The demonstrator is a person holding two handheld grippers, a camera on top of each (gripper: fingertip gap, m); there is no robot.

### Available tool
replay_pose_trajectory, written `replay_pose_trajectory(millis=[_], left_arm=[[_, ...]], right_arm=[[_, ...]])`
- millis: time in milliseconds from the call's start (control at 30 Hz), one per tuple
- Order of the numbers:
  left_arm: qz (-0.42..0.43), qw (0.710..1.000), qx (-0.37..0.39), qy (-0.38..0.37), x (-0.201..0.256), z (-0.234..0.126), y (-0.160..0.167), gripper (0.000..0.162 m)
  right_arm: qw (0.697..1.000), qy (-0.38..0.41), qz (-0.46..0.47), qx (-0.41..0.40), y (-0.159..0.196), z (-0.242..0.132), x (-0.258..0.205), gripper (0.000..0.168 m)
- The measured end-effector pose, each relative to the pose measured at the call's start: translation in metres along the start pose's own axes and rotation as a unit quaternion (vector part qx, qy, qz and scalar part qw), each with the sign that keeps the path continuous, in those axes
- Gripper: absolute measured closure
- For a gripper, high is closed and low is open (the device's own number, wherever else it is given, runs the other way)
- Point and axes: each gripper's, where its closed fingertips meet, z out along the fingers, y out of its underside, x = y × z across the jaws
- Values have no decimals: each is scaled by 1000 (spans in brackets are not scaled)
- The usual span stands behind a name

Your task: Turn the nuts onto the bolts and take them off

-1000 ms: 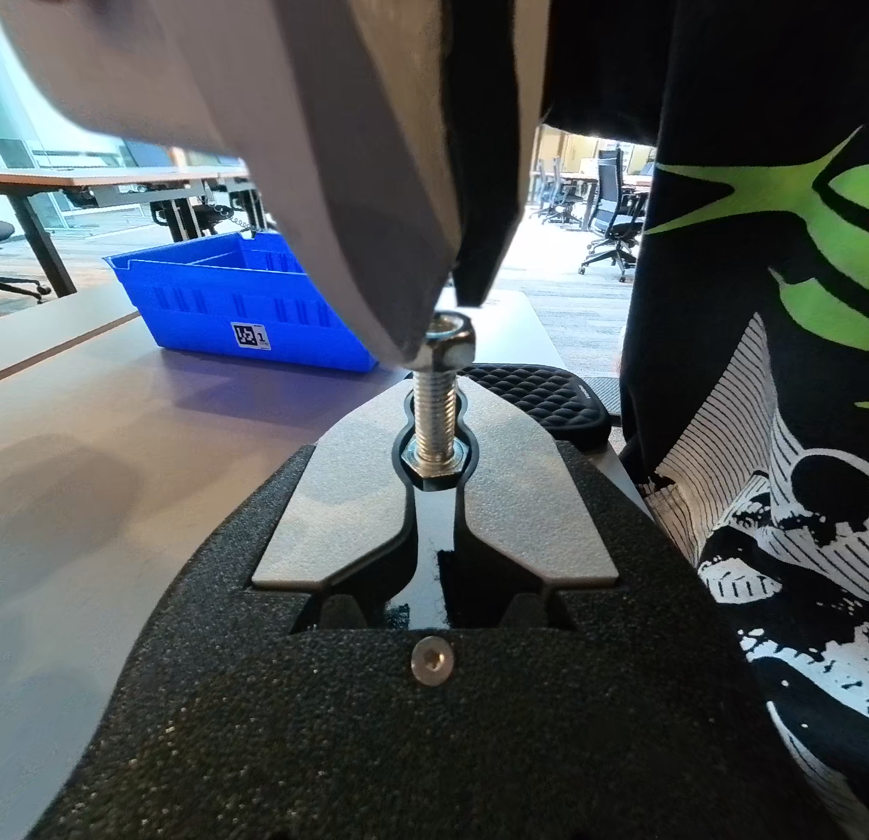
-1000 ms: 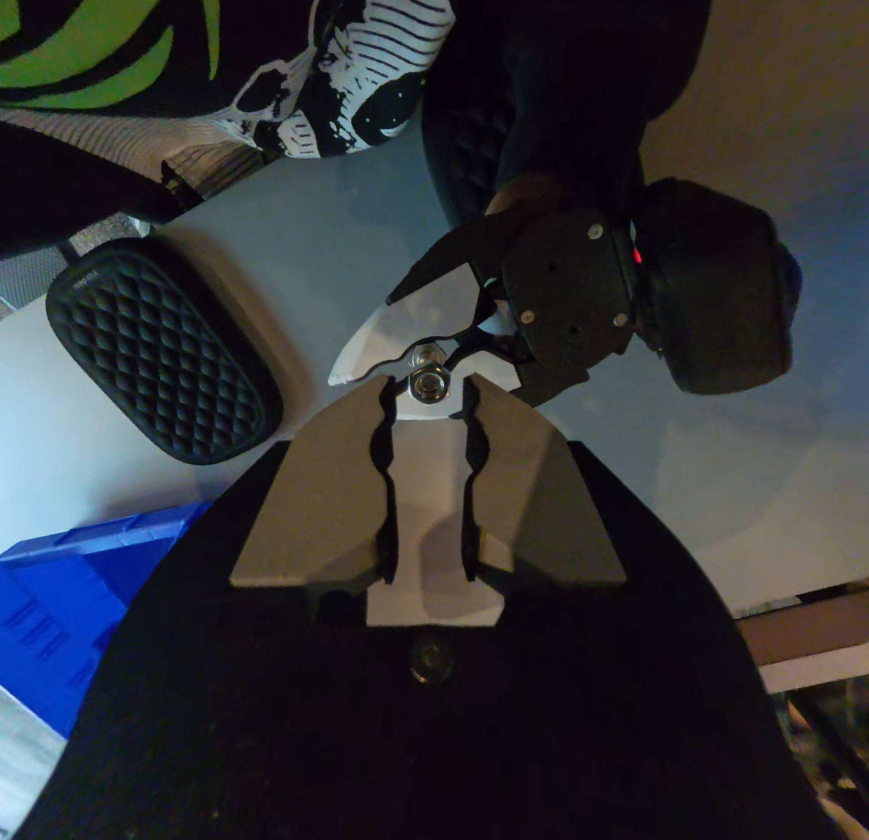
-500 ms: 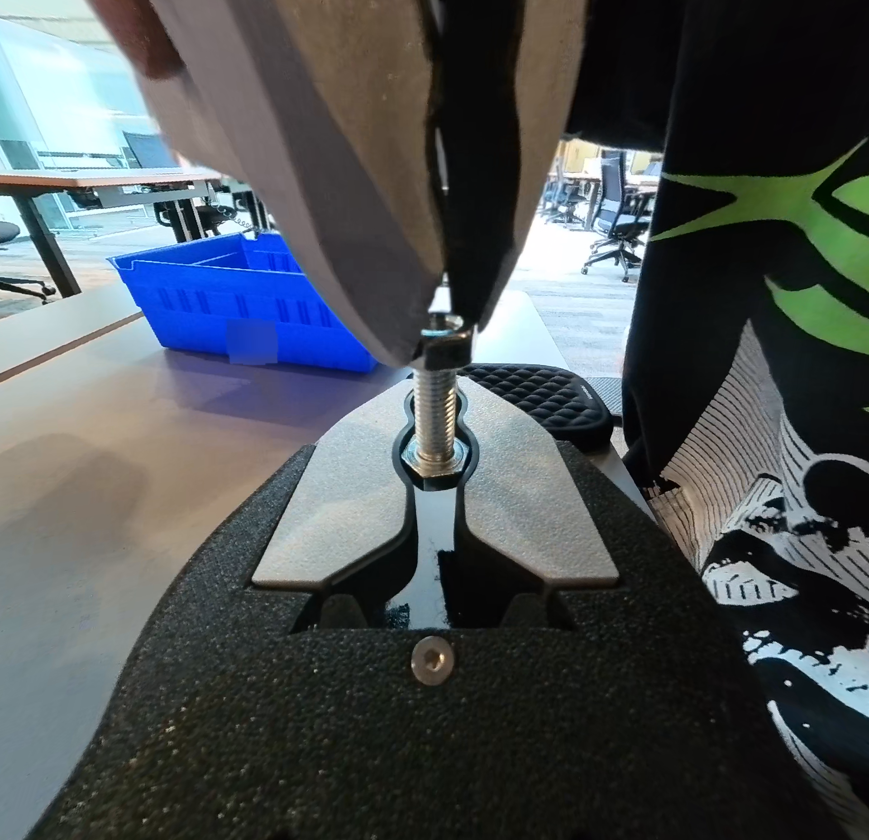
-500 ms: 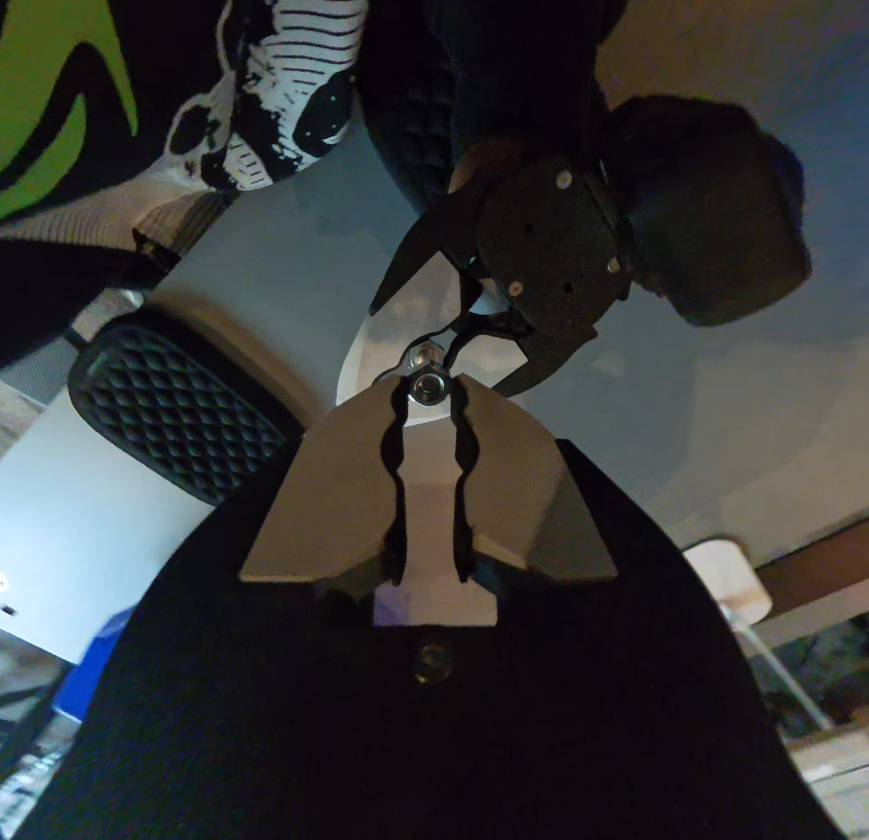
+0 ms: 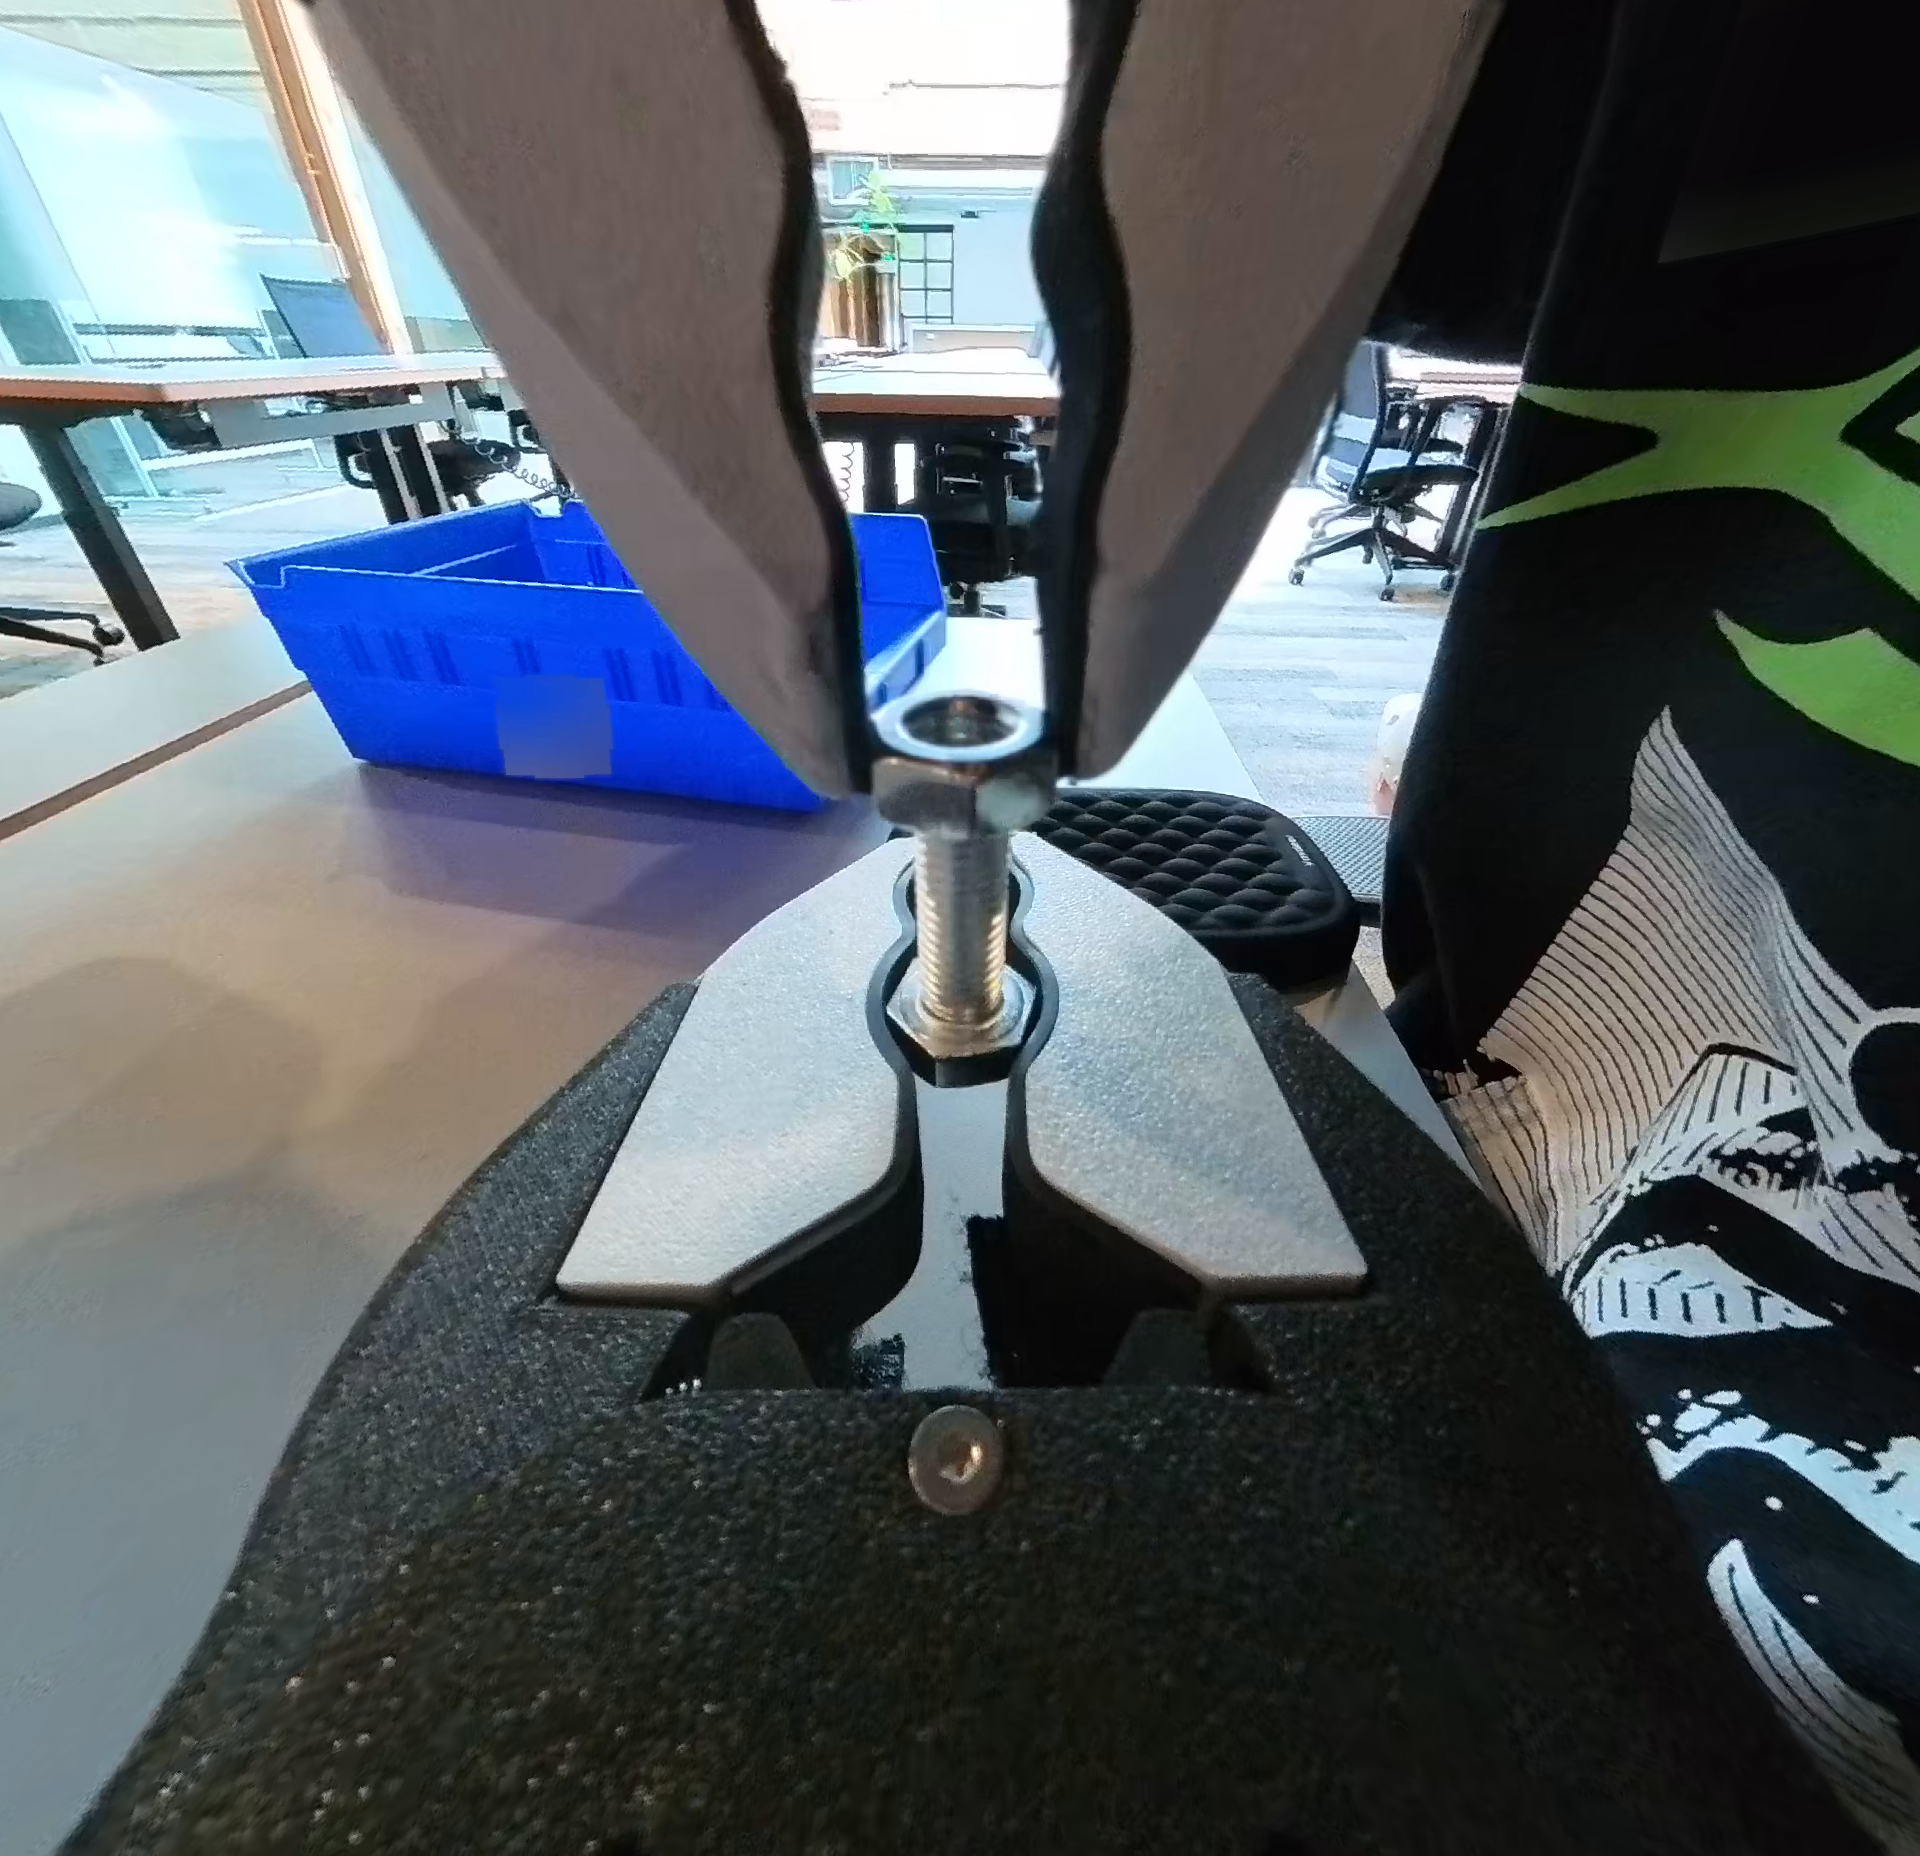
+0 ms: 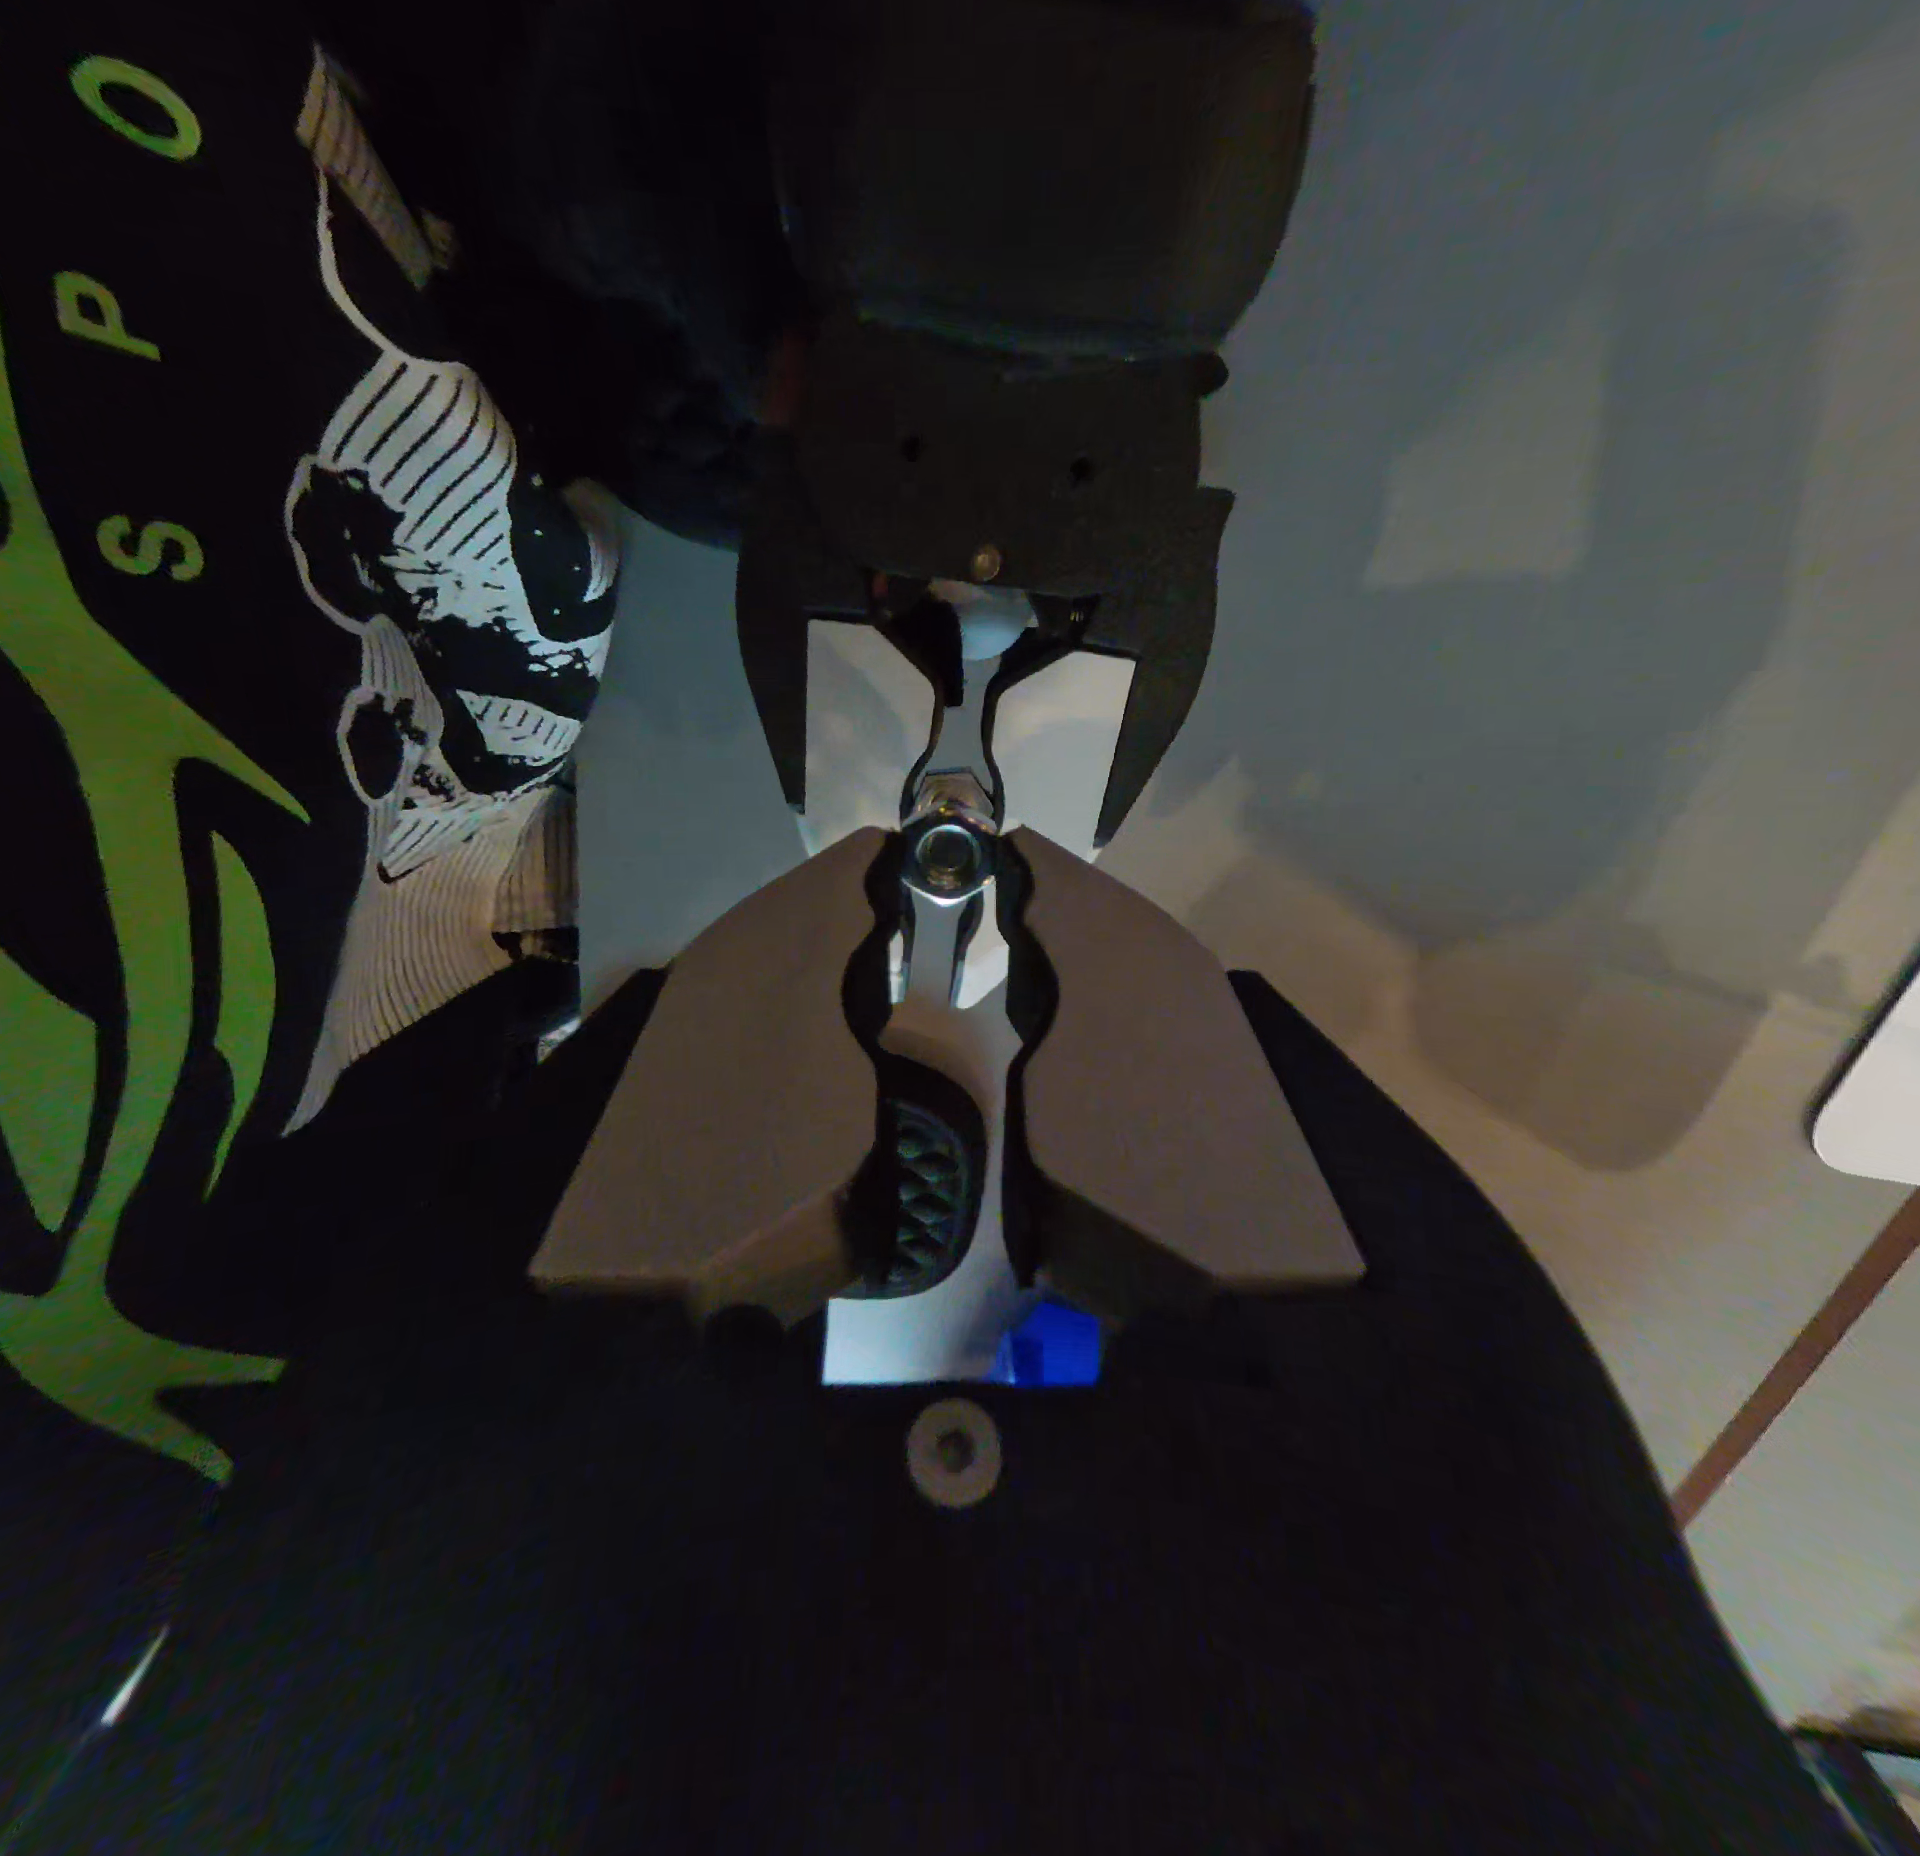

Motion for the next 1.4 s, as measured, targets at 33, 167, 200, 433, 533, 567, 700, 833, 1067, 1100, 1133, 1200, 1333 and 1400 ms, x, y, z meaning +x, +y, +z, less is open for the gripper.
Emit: replay_pose_trajectory(millis=[33, 167, 200, 433, 533, 567, 700, 833, 1067, 1100, 1133, 1200, 1333, 1400], left_arm=[[1, 1000, 1, 0, 0, 0, 0, 151], [-3, 1000, 9, 2, -1, -2, -3, 151], [-3, 1000, 10, 2, -1, -2, -3, 151], [-1, 1000, 6, 5, 0, -1, -2, 151], [-3, 1000, 8, 5, -1, -1, -2, 151], [-4, 1000, 9, 5, -1, -1, -2, 151], [-4, 1000, 9, 5, -1, -1, -2, 151], [-3, 1000, 8, 6, -1, -1, -2, 151], [-2, 1000, 7, 5, -2, 0, -2, 151], [-2, 1000, 7, 4, -2, 0, -2, 151], [-2, 1000, 8, 4, -2, 0, -2, 151], [-3, 1000, 9, 3, -3, 0, -3, 151], [-3, 1000, 8, 1, -3, 0, -2, 151], [-3, 1000, 7, 1, -3, 1, -2, 151]], right_arm=[[1000, 0, -2, 1, 0, 0, 0, 152], [995, -6, -99, 8, -4, -2, -4, 135], [988, 5, -156, 9, -6, -5, -1, 135], [891, -30, -452, -34, -1, -9, -6, 136], [874, -50, -480, -43, -3, -7, -3, 138], [871, -55, -487, -47, -3, -6, -2, 139], [865, -62, -495, -59, -2, -3, -1, 143], [864, -60, -496, -56, -2, -1, -3, 148], [887, -48, -456, -51, -2, -1, -2, 152], [894, -44, -444, -49, -3, -1, -2, 152], [902, -40, -428, -47, -3, 0, -2, 152], [920, -32, -387, -44, -4, 0, -1, 152], [958, -13, -282, -41, -3, 0, 0, 152], [976, -3, -212, -44, -3, 0, 0, 152]])
